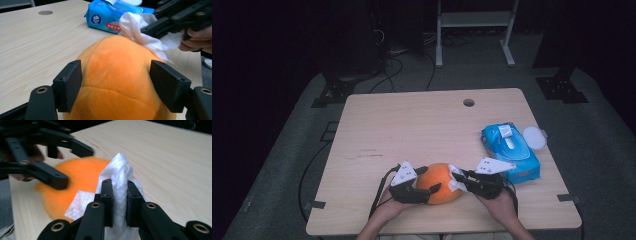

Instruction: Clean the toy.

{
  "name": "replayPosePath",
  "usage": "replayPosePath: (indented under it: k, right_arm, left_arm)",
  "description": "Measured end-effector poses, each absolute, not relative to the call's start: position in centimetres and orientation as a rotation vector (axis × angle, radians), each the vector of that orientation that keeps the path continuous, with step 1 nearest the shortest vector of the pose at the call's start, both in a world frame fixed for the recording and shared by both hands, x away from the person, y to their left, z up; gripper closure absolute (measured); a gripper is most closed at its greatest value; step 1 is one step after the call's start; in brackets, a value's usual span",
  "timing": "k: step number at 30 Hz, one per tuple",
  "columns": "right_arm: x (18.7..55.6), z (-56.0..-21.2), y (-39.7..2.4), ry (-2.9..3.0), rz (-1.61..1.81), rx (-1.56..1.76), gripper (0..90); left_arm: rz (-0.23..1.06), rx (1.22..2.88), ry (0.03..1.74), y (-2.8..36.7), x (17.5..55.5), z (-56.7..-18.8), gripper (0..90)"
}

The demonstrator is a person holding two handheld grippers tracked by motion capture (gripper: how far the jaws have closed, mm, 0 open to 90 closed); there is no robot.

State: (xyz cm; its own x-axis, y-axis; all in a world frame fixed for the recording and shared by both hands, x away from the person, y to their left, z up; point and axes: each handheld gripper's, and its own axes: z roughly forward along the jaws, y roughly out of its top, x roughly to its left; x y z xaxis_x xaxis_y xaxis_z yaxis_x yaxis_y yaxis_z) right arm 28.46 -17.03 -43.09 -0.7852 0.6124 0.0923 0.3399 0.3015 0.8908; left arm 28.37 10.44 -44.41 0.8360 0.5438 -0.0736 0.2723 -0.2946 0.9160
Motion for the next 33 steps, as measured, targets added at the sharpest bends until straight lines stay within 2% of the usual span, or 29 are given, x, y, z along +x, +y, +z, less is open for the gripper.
replayPosePath:
  k: [4,10,18,23,28,33]
  right_arm:
    - [28.5,-43.2,-17.6,2.293,1.489,0.940,78.6]
    - [27.3,-42.7,-16.1,2.309,1.552,0.834,78.3]
    - [29.0,-44.2,-17.9,2.299,1.465,0.995,78.3]
    - [28.6,-43.5,-17.3,2.281,1.514,0.962,78.3]
    - [28.3,-43.3,-17.0,2.287,1.543,0.901,78.4]
    - [28.0,-43.1,-16.4,2.296,1.535,0.855,78.4]
  left_arm:
    - [0.309,1.906,0.611,10.9,28.5,-44.6,27.3]
    - [0.286,1.905,0.626,11.7,28.7,-44.8,27.3]
    - [0.277,1.901,0.631,11.6,28.8,-44.9,27.5]
    - [0.257,1.894,0.627,11.5,28.7,-44.8,27.1]
    - [0.255,1.854,0.615,11.2,29.4,-43.9,11.6]
    - [0.195,1.874,0.622,10.9,29.7,-44.7,10.3]
